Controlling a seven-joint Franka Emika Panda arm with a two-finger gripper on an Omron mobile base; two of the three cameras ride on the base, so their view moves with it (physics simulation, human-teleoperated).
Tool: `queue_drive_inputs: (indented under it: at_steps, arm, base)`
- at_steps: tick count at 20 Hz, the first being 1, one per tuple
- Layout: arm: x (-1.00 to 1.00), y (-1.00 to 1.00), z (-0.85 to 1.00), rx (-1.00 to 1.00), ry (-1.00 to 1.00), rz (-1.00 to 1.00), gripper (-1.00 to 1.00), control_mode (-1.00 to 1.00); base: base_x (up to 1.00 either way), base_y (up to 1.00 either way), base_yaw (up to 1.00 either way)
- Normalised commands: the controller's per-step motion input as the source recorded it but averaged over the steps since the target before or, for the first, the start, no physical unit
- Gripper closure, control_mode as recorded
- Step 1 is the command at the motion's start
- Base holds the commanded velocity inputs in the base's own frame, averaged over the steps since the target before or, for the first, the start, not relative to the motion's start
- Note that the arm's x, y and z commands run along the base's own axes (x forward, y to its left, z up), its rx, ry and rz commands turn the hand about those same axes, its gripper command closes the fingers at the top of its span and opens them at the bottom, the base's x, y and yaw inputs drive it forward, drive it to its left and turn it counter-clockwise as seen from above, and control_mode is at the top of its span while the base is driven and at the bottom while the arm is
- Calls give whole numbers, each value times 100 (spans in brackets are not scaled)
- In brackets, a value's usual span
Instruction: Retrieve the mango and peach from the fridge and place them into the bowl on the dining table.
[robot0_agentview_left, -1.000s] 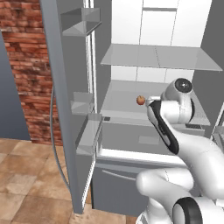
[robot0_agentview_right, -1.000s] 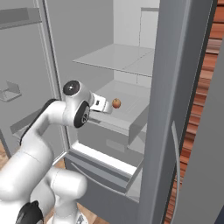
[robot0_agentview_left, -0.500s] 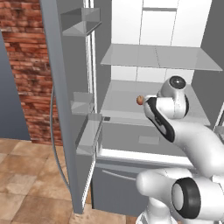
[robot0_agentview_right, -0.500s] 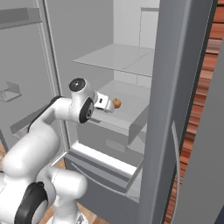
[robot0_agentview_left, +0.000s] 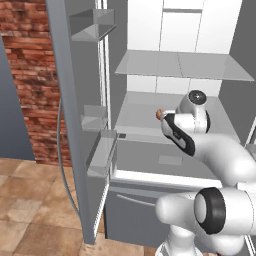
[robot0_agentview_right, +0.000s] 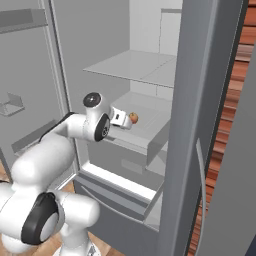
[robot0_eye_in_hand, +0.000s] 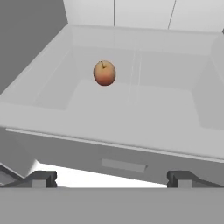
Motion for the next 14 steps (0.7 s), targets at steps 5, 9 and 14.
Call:
queue_drive_inputs:
  at_steps: [5,9,14]
  arm:
    - [18,-1,0,0,0,0,-100,-100]
    - [18,-3,-4,0,0,0,-100,-100]
    - [18,-9,-11,0,0,0,-100,-100]
  base:
    - [0,0,0]
    - [0,0,0]
    - [0,0,0]
